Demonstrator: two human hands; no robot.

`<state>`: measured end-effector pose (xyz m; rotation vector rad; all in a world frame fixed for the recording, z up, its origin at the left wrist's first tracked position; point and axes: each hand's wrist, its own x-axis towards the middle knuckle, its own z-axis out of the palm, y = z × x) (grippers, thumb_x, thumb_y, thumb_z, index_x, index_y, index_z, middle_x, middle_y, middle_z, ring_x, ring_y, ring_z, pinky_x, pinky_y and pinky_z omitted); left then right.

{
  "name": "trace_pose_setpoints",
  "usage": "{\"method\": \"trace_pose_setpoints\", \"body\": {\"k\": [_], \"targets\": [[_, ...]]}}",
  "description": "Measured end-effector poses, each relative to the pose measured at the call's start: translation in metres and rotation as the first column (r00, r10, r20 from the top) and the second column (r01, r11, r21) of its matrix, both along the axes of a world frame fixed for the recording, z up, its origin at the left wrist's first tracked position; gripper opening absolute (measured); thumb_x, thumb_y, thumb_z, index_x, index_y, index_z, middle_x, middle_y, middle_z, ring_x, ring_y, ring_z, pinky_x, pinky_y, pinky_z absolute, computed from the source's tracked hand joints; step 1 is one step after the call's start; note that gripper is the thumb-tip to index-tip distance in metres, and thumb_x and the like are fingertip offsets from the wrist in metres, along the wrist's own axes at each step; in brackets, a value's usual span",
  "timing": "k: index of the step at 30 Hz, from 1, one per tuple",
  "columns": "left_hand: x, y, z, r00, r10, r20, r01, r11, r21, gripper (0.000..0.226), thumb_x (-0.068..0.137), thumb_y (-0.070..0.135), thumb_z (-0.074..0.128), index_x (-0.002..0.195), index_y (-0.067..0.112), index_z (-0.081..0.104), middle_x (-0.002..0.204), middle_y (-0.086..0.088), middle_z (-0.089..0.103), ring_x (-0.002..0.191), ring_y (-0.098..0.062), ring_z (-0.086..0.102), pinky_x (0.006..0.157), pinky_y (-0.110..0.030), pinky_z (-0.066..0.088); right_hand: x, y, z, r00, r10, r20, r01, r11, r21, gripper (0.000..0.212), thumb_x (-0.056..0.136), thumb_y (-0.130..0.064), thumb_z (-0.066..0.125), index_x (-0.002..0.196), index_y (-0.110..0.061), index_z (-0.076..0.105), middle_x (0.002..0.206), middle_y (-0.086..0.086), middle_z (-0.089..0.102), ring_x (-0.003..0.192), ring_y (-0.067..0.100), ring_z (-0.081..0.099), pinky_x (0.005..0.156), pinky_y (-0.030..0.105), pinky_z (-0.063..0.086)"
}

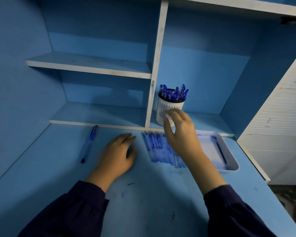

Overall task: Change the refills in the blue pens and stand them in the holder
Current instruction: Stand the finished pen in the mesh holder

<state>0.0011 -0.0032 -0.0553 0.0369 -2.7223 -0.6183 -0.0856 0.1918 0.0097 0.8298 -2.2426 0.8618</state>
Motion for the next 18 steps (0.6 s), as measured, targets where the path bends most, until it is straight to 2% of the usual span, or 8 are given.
{"method": "trace_pose_setpoints", "body": {"k": [4,8,10,12,14,16,18], "targets": [[0.020,-0.017,0.013,0.993,0.067,-0.093,-0.072,0.996,-0.045,0.056,0.088,0.043,0.039,0.127,0.013,0.065,0.134,-0.003,0.061,0.119,-0.027,0.060,0.098,-0.040,0.048,0.024,-0.022,-0.031,0.989,0.058,0.134,-0.073,0.992,0.108,0.032,0.091,-0.016,0.054,0.117,0.001,0.061,0.114,0.017,0.063,0.102,0.037,0.059,0.089,0.037,0.048],[0.039,-0.052,0.015,0.976,0.154,-0.152,-0.161,0.986,-0.033,0.053,0.090,0.042,0.042,0.127,0.011,0.065,0.134,-0.004,0.061,0.122,-0.024,0.058,0.100,-0.039,0.048,0.041,-0.048,-0.047,0.964,0.131,0.233,-0.186,0.954,0.236,0.038,0.092,-0.015,0.056,0.125,0.003,0.056,0.123,0.019,0.060,0.113,0.038,0.055,0.098,0.040,0.044],[0.050,-0.069,0.014,0.963,0.213,-0.164,-0.219,0.976,-0.020,0.054,0.089,0.042,0.042,0.126,0.010,0.066,0.131,-0.005,0.063,0.117,-0.024,0.060,0.099,-0.036,0.047,0.047,-0.062,-0.051,0.945,0.167,0.283,-0.248,0.926,0.283,0.041,0.093,-0.016,0.055,0.129,0.003,0.053,0.129,0.018,0.057,0.119,0.036,0.051,0.103,0.040,0.040],[0.059,-0.084,0.012,0.953,0.271,-0.139,-0.277,0.960,-0.031,0.054,0.090,0.042,0.042,0.126,0.009,0.065,0.130,-0.008,0.063,0.117,-0.028,0.060,0.099,-0.039,0.047,0.053,-0.077,-0.054,0.921,0.184,0.344,-0.293,0.907,0.301,0.043,0.095,-0.020,0.053,0.132,0.002,0.050,0.133,0.017,0.053,0.123,0.034,0.047,0.107,0.038,0.037],[0.067,-0.098,0.009,0.937,0.339,-0.084,-0.343,0.938,-0.046,0.047,0.094,0.035,0.051,0.130,0.008,0.062,0.137,-0.011,0.059,0.124,-0.031,0.056,0.103,-0.044,0.044,0.058,-0.093,-0.056,0.898,0.195,0.395,-0.324,0.899,0.293,0.047,0.097,-0.024,0.052,0.135,0.002,0.047,0.138,0.016,0.049,0.129,0.033,0.042,0.110,0.037,0.034],[0.072,-0.110,0.004,0.922,0.387,-0.012,-0.387,0.920,-0.062,0.043,0.094,0.025,0.060,0.134,0.008,0.059,0.143,-0.011,0.053,0.130,-0.032,0.050,0.108,-0.046,0.040,0.062,-0.107,-0.056,0.876,0.199,0.438,-0.350,0.889,0.295,0.052,0.099,-0.028,0.048,0.141,0.001,0.040,0.146,0.015,0.042,0.136,0.030,0.035,0.113,0.031,0.025],[0.076,-0.117,0.000,0.910,0.410,0.055,-0.405,0.910,-0.084,0.047,0.096,0.026,0.057,0.139,0.009,0.055,0.149,-0.011,0.046,0.137,-0.031,0.043,0.113,-0.045,0.034,0.064,-0.120,-0.057,0.862,0.214,0.461,-0.375,0.879,0.294,0.055,0.100,-0.031,0.046,0.144,0.001,0.036,0.151,0.014,0.036,0.141,0.027,0.029,0.115,0.026,0.018]]}}
